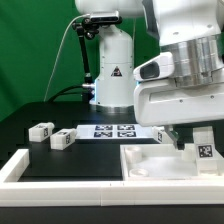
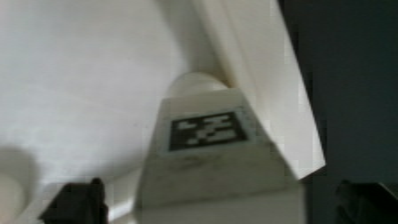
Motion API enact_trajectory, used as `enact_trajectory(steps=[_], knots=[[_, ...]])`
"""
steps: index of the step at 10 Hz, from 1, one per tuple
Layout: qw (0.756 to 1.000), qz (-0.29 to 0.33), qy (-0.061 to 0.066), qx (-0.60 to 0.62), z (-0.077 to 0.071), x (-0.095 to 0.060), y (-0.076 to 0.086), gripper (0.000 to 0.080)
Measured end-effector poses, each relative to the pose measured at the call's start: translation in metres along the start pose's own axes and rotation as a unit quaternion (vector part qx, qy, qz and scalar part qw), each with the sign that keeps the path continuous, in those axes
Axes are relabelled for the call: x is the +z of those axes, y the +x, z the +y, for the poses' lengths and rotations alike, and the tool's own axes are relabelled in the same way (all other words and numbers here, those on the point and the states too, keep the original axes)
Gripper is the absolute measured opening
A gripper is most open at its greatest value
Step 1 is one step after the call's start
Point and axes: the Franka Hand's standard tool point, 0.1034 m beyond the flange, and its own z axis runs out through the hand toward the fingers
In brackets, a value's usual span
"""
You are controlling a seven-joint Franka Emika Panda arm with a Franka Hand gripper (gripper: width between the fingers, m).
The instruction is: Assemble one leg
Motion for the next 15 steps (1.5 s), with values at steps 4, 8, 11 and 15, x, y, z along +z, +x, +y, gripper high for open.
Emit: enact_trajectory(steps=[4, 8, 11, 15], knots=[[1.0, 0.0, 0.0, -0.016, -0.0002, 0.0002, -0.0001, 0.041], [1.0, -0.001, 0.001, -0.004, -0.0002, 0.0002, -0.0002, 0.0288], [0.979, 0.0, 0.005, 0.204, 0.0021, 0.0007, -0.0002, 0.029], [0.896, 0.004, 0.001, 0.443, 0.0026, 0.0012, -0.0003, 0.029]])
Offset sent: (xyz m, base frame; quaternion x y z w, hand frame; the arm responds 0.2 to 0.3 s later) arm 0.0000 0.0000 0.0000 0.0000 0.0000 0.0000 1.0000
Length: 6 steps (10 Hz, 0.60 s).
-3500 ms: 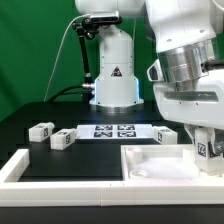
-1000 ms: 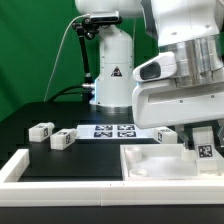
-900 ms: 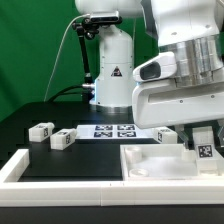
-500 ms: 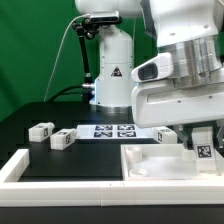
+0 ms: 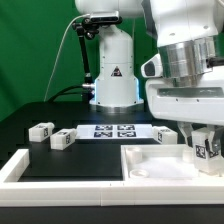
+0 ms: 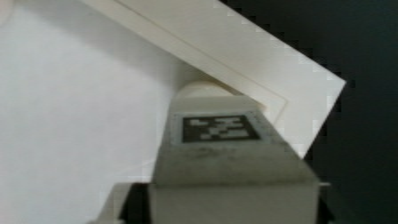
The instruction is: Assemble one leg
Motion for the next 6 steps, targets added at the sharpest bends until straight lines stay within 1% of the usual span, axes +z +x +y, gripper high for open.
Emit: enact_trajectory(steps=[3, 4, 6], knots=[[0.99, -0.005, 0.0, 0.139, 0.0009, 0.0001, -0.0003, 0.029], [0.979, -0.007, 0.0, 0.203, 0.0013, 0.0001, -0.0003, 0.029], [0.959, -0.01, 0.0, 0.284, 0.0016, 0.0001, -0.0011, 0.029]])
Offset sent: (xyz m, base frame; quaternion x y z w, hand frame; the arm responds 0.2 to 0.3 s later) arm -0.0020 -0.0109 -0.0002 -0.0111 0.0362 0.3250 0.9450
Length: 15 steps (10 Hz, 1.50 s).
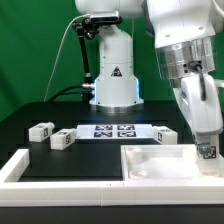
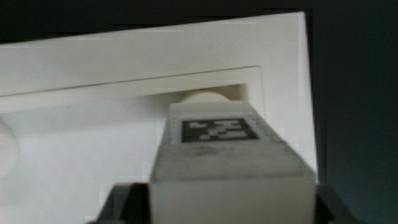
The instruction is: Assemble one leg
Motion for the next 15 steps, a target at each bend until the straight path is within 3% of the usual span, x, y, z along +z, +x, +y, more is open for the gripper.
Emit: enact_trajectory(steps=[4, 5, 6, 7, 8, 10, 12, 13, 15], knots=[[0.991, -0.016, -0.001, 0.135, 0.0, 0.0, -0.002, 0.029], [0.992, -0.016, -0.002, 0.126, 0.0, 0.001, -0.002, 0.0342], [0.992, -0.016, -0.002, 0.122, 0.001, 0.001, -0.002, 0.052], [0.995, -0.017, -0.001, 0.094, 0.0, 0.001, -0.003, 0.052], [0.997, -0.017, -0.001, 0.076, 0.0, 0.001, -0.003, 0.063], [0.998, -0.018, -0.005, -0.052, 0.001, 0.0, -0.003, 0.0644], [0.983, -0.022, -0.027, -0.182, 0.003, 0.002, -0.005, 0.0649], [0.964, -0.026, -0.044, -0.26, 0.003, 0.003, -0.007, 0.0649], [0.929, -0.031, -0.063, -0.363, -0.002, 0.004, -0.012, 0.0649]])
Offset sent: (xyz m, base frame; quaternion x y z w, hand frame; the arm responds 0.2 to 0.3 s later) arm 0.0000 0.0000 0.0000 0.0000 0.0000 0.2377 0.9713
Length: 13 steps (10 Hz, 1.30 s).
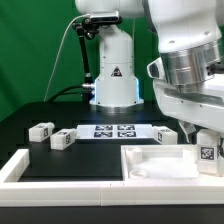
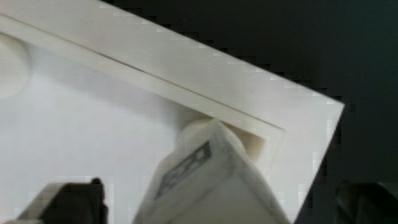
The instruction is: Assemble one leg
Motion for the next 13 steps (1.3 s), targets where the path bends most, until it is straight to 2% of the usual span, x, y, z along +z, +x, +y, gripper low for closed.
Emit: enact_trajectory(steps=[2, 5, 7, 9, 10, 11, 13], knots=[[0.994, 0.009, -0.015, -0.106, 0.0008, 0.0009, 0.0013, 0.0649], [0.971, 0.024, -0.011, -0.239, -0.0014, -0.0003, 0.0075, 0.0649], [0.964, 0.03, -0.008, -0.263, -0.0017, 0.0008, 0.008, 0.0649], [0.964, 0.03, -0.008, -0.263, -0.0015, 0.0009, 0.0082, 0.0411], [0.964, 0.03, -0.009, -0.263, -0.0014, 0.0008, 0.0085, 0.0411], [0.966, 0.03, -0.009, -0.258, -0.0008, 0.0004, 0.0096, 0.0291], [0.97, 0.031, -0.008, -0.24, -0.0006, 0.0004, 0.0099, 0.0291]])
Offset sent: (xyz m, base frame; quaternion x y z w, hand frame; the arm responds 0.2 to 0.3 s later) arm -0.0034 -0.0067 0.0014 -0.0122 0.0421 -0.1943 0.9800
